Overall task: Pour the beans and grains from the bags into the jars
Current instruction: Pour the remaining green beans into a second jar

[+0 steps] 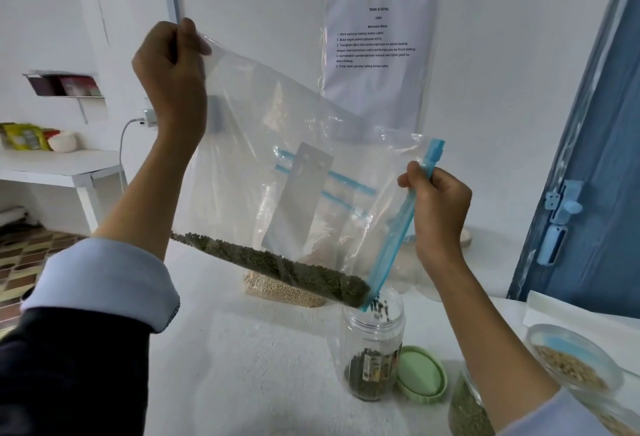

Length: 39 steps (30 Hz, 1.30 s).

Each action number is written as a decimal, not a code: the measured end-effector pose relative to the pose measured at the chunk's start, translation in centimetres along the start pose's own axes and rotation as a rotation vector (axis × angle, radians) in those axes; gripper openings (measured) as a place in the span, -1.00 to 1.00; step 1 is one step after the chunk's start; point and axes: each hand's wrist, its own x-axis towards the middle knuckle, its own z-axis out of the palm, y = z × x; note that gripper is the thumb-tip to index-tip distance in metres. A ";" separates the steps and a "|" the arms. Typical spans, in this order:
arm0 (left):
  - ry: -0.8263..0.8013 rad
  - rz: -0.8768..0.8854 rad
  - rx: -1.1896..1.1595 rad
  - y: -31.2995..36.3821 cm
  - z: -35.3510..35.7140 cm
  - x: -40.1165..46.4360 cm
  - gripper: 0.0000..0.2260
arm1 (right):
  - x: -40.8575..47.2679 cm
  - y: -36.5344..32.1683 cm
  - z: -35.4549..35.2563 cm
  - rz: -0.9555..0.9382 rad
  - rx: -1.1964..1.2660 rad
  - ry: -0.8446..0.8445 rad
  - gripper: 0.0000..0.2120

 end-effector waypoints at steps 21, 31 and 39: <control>-0.039 -0.013 0.006 0.2 0.6 -0.6 -0.71 | 0.0 0.2 0.0 -0.017 -0.017 0.041 -0.78; -0.061 -0.036 0.017 0.3 1.4 -1.2 -0.71 | 0.1 0.8 -0.1 0.021 -0.031 0.039 -0.79; -0.079 -0.030 0.015 0.2 2.0 -1.4 -0.71 | 0.5 1.1 -0.2 0.016 -0.032 0.054 -0.80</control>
